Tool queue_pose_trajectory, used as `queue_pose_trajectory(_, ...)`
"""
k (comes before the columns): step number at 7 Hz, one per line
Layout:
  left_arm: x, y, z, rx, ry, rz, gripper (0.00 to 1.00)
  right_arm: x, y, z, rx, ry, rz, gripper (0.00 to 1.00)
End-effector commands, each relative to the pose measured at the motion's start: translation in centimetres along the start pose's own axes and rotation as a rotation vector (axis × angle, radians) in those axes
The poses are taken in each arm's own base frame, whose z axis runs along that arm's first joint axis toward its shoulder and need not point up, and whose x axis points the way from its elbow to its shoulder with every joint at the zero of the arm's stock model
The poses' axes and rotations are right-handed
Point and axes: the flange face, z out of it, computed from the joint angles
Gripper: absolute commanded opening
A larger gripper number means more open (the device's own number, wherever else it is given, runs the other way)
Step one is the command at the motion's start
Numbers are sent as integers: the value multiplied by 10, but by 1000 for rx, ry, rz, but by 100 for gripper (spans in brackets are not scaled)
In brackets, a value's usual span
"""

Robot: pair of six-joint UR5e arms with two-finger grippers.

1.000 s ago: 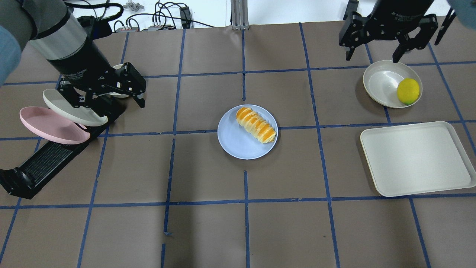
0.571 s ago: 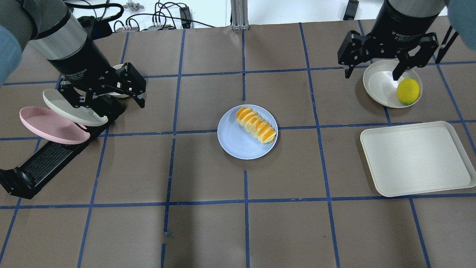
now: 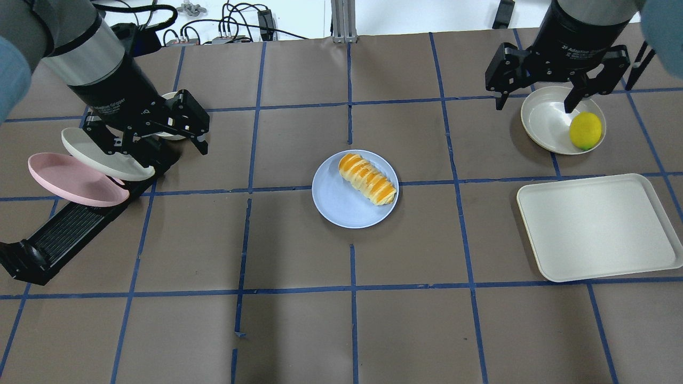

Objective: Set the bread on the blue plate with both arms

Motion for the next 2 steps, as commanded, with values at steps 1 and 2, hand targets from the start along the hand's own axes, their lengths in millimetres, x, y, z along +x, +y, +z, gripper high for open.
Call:
queue_pose_trajectory(1,-1,0,0,0,0,-2,100,0,0,1,0,0,1,100)
queue_pose_trajectory(2,0,0,0,0,0,0,100,0,0,1,0,0,-1,100)
